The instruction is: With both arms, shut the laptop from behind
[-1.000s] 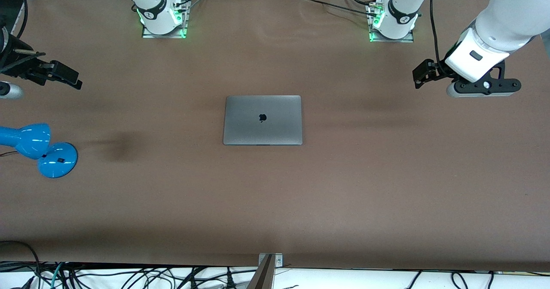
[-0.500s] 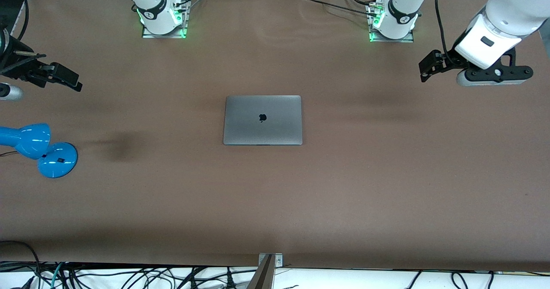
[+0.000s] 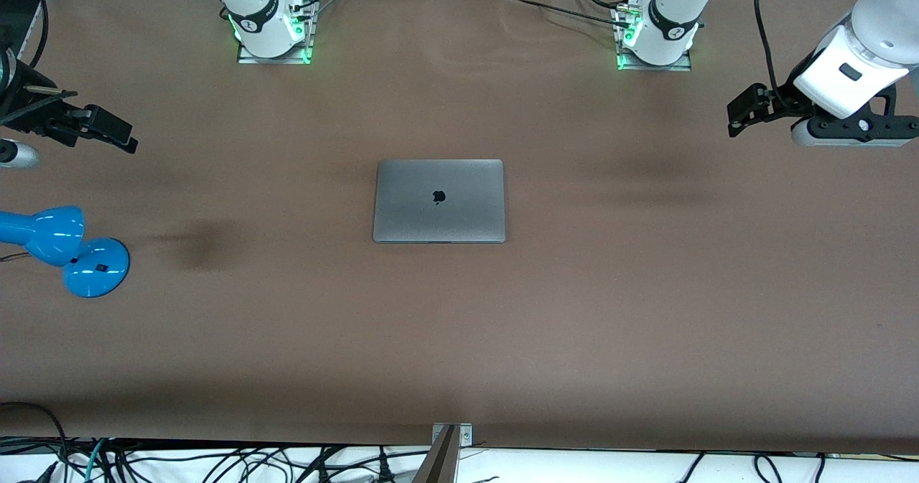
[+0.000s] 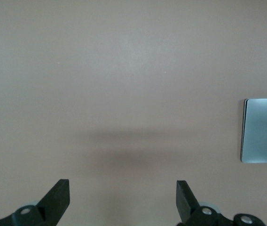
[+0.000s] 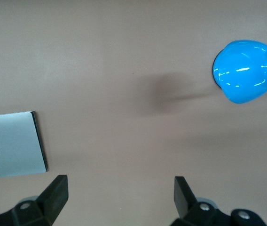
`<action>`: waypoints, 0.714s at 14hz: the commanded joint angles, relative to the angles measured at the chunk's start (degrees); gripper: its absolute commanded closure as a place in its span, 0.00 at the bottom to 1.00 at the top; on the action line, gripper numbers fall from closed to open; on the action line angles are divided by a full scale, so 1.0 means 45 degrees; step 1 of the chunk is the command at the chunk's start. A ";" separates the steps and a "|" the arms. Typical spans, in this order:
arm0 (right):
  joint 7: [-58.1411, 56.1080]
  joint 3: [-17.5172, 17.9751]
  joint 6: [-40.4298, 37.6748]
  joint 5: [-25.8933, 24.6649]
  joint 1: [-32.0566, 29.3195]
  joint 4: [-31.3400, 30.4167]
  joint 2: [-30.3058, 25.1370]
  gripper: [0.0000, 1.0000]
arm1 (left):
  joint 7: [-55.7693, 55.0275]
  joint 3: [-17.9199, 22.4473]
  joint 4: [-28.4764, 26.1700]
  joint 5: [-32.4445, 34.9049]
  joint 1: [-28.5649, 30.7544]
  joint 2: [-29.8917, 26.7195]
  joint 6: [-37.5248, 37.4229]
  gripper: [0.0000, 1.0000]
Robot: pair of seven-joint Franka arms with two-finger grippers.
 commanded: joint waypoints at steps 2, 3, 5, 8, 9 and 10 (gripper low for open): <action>-0.0122 0.0081 0.0136 -0.0149 -0.0092 -0.0305 -0.0317 0.00 | 0.0270 -0.0021 0.0562 -0.0097 0.0169 -0.0138 -0.0646 0.00; -0.0122 0.0061 0.0136 -0.0149 -0.0092 -0.0305 -0.0317 0.00 | 0.0270 -0.0020 0.0562 -0.0097 0.0208 -0.0138 -0.0646 0.00; -0.0122 0.0081 0.0136 -0.0149 -0.0092 -0.0305 -0.0317 0.00 | 0.0328 -0.0020 0.0562 -0.0097 0.0208 -0.0041 -0.0666 0.00; -0.0122 0.0081 0.0117 -0.0149 -0.0092 -0.0305 -0.0317 0.00 | 0.0484 -0.0040 0.0562 -0.0233 0.0247 0.0018 -0.0666 0.00; -0.0122 0.0081 0.0116 -0.0149 -0.0092 -0.0305 -0.0317 0.00 | 0.0504 -0.0040 0.0562 -0.0234 0.0247 0.0173 -0.0666 0.00; -0.0122 0.0081 0.0097 -0.0149 -0.0092 -0.0305 -0.0317 0.00 | 0.0504 -0.0059 0.0543 -0.0234 0.0228 0.0232 -0.0666 0.00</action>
